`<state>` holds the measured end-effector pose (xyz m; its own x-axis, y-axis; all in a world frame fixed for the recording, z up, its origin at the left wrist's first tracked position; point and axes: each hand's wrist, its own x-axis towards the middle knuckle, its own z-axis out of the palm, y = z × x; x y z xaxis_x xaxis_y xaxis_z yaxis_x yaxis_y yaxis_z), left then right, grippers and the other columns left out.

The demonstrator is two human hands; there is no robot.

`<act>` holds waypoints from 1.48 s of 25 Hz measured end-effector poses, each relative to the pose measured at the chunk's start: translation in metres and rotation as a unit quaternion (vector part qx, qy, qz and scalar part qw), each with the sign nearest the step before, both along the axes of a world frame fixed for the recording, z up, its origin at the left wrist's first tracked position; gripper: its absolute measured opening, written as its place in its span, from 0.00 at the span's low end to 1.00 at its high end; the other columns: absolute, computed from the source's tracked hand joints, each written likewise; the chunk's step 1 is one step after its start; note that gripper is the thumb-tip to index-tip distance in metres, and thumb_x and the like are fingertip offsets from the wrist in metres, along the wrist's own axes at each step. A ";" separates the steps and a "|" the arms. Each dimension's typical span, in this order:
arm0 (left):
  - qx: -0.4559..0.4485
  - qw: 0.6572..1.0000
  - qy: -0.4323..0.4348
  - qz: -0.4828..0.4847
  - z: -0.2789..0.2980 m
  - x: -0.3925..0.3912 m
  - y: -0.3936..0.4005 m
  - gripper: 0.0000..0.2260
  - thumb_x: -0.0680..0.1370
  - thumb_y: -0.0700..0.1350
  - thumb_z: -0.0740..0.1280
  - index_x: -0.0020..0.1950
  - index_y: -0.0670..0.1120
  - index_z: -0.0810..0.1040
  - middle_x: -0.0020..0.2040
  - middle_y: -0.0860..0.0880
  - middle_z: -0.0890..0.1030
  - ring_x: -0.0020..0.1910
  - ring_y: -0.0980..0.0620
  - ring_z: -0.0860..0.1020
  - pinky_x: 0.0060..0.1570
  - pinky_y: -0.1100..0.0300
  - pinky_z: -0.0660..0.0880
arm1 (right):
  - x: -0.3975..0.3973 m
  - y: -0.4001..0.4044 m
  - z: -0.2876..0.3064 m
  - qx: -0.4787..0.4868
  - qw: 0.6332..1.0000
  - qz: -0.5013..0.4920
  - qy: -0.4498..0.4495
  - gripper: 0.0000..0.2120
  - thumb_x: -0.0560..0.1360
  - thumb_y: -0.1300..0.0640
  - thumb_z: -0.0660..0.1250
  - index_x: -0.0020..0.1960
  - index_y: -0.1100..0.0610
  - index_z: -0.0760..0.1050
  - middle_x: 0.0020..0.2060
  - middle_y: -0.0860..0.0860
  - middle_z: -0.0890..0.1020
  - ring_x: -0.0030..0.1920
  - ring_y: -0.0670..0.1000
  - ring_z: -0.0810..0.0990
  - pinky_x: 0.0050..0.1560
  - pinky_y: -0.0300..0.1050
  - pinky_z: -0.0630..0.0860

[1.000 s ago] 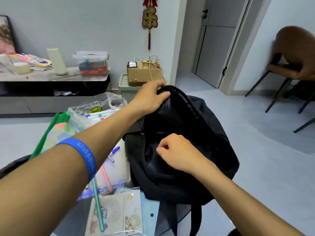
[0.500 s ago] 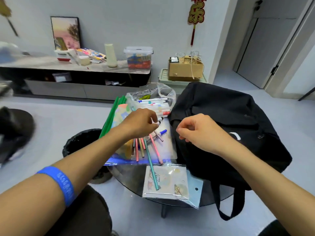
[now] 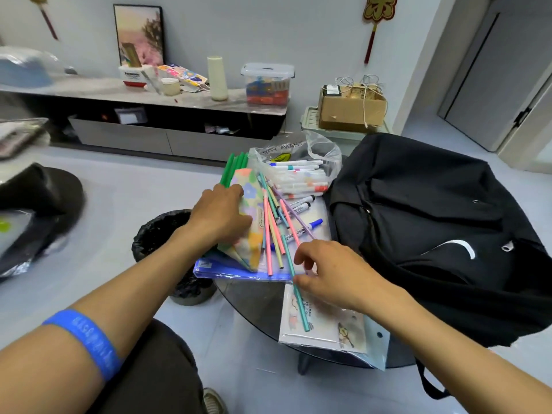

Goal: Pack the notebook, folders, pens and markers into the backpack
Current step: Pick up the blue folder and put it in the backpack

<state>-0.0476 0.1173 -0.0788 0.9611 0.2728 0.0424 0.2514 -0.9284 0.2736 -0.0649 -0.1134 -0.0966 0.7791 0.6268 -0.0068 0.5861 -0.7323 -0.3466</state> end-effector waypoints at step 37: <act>-0.226 0.968 -0.032 0.100 -0.020 0.004 0.017 0.14 0.71 0.58 0.68 0.46 0.48 0.80 0.50 0.45 0.81 0.49 0.45 0.79 0.47 0.54 0.76 | 0.031 0.095 0.008 -0.075 0.991 -0.110 0.002 0.21 0.74 0.46 0.58 0.59 0.59 0.75 0.67 0.57 0.72 0.68 0.63 0.64 0.63 0.59 0.62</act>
<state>-0.0435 0.1339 -0.0984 0.8863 0.4584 -0.0662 0.3828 -0.6445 0.6618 -0.0343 -0.0184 -0.0890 0.8965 0.4337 -0.0903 0.4054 -0.8855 -0.2271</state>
